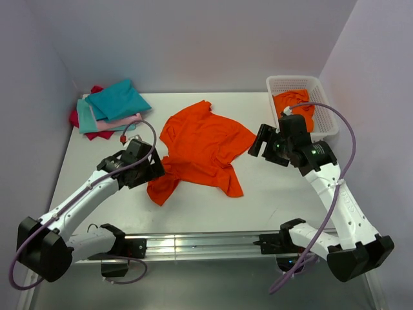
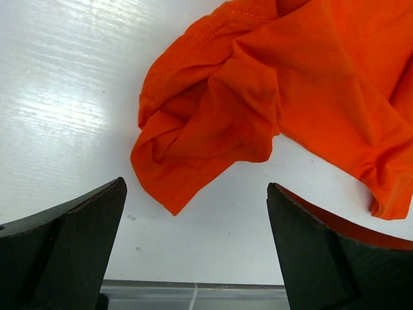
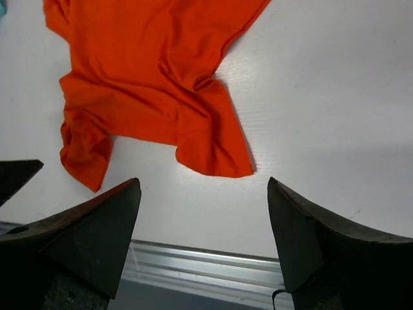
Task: Fold and stack the t-shirts
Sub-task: Flatten the tshirt out
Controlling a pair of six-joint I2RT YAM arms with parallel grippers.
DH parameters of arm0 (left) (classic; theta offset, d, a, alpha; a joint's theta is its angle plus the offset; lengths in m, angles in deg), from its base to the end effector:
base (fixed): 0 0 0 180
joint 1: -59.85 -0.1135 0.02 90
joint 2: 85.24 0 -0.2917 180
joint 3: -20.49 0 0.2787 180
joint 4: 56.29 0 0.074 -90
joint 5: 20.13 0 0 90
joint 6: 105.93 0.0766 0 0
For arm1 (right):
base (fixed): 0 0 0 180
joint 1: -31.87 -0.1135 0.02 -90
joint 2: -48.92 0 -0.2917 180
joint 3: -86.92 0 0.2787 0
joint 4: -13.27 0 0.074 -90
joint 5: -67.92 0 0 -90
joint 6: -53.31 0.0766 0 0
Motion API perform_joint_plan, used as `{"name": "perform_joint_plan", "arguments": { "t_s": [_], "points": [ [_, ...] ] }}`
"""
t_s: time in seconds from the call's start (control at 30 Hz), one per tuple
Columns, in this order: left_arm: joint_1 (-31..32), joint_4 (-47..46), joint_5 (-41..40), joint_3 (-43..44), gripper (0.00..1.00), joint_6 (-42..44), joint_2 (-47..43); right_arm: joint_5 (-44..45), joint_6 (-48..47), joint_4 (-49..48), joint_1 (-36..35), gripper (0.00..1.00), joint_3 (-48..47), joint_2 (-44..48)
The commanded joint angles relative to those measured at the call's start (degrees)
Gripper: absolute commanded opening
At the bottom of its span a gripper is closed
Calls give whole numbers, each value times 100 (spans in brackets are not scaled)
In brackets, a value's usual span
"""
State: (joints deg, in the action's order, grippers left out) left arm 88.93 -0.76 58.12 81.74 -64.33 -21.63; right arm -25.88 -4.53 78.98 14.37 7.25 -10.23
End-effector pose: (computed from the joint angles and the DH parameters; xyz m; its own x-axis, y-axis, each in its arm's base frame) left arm 0.2243 -0.1069 0.2371 -0.7766 -0.4059 -0.4819 -0.3004 0.9109 -0.2830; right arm 0.2249 0.0762 0.3549 -0.7562 0.3185 -0.5716 0.0684 0.9073 0.4149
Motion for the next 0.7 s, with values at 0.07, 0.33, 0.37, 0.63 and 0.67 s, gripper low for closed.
{"name": "perform_joint_plan", "arguments": {
  "t_s": [0.07,0.33,0.37,0.63,0.67],
  "points": [
    [19,-713,401,-537,94,-554,90,406,641,-210,-35,86,614,491],
    [36,-747,-188,-767,96,-574,-357,-446,1408,-1347,-26,87,1996,996],
    [28,-871,-118,-899,96,-643,-411,-534,1337,-1303,-26,86,1804,802],
    [36,-994,-110,-1066,93,-1425,-41,-78,765,-626,-26,83,1372,264],
    [54,-1100,100,-1320,92,-1722,-129,-52,722,-573,-26,83,1450,308]
  ]
}}
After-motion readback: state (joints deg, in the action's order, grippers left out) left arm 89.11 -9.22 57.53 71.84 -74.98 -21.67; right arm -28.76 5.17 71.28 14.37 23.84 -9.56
